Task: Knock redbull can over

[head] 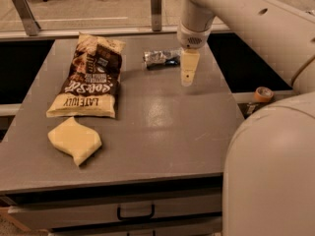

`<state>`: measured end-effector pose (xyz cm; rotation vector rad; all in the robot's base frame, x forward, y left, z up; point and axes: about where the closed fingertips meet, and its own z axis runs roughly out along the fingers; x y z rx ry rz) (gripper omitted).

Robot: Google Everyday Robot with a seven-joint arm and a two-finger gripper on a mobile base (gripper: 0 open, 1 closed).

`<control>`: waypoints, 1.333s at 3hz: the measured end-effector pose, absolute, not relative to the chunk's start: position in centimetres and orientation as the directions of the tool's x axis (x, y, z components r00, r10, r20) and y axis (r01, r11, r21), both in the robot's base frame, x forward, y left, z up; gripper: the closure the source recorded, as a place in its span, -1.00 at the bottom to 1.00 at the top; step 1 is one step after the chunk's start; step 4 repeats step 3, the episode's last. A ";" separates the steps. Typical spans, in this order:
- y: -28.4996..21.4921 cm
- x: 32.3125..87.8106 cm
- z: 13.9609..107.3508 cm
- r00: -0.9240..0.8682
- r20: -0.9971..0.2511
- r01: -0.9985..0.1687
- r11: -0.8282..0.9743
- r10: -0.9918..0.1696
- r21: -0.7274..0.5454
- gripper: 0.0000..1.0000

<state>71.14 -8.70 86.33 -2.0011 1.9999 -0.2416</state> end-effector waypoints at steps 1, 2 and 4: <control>-11.1 71.0 89.1 -0.072 -0.286 -0.908 0.182 -0.955 -0.377 -1.00; -15.4 71.0 92.9 -0.145 -0.425 -0.811 0.354 -0.893 -0.467 -1.00; -15.9 72.5 94.1 -0.132 -0.454 -0.767 0.380 -0.881 -0.517 -1.00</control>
Offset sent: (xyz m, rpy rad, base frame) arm 0.0036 -0.1341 0.1338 0.5143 -0.4858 -0.3954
